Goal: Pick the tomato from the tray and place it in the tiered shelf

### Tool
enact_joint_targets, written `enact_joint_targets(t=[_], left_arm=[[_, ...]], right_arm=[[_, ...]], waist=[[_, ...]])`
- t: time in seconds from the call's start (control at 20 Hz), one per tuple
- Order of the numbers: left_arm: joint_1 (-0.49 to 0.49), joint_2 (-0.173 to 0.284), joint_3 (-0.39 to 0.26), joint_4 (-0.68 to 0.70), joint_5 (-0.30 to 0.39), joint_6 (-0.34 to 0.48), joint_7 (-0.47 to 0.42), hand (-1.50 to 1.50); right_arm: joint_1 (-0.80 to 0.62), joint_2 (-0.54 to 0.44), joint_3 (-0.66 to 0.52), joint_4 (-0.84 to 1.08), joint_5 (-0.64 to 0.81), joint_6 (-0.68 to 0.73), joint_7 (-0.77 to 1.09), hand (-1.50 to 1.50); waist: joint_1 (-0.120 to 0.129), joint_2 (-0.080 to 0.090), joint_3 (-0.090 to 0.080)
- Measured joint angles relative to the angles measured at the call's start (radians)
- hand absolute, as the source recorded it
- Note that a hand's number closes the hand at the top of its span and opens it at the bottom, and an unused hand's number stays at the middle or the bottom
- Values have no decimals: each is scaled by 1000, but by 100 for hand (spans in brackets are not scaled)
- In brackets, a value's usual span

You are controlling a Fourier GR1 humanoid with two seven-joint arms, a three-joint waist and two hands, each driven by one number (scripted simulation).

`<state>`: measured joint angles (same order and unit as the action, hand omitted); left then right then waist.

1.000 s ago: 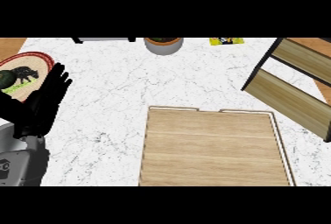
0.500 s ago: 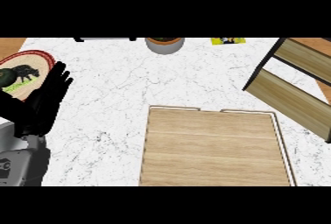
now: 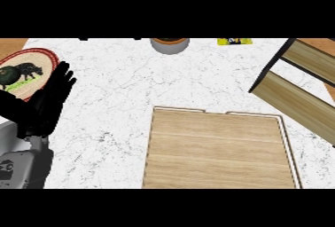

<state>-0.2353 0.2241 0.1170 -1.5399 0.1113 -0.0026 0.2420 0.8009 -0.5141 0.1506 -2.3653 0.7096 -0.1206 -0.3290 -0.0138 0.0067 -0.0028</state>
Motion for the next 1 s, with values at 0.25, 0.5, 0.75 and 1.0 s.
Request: enact_joint_targets(t=[0.25,0.5,0.75,1.0], left_arm=[[-3,-11,-15,4,-6,-1,-5,0],[-13,-10,-16,9,-6,-5,-6,0],[-17,-25,-25,23,-11,-1,-14,0],[-25,-19,-16,32,0,-12,-9,0]], right_arm=[[-109,8,-149,25,-105,58,87,150],[-232,-14,-319,34,-382,148,197,150],[-396,-118,-544,160,-693,242,288,150],[-569,-291,-714,451,-911,377,287,150]], waist=[[12,3,0],[24,3,1],[29,1,1],[34,-1,2]])
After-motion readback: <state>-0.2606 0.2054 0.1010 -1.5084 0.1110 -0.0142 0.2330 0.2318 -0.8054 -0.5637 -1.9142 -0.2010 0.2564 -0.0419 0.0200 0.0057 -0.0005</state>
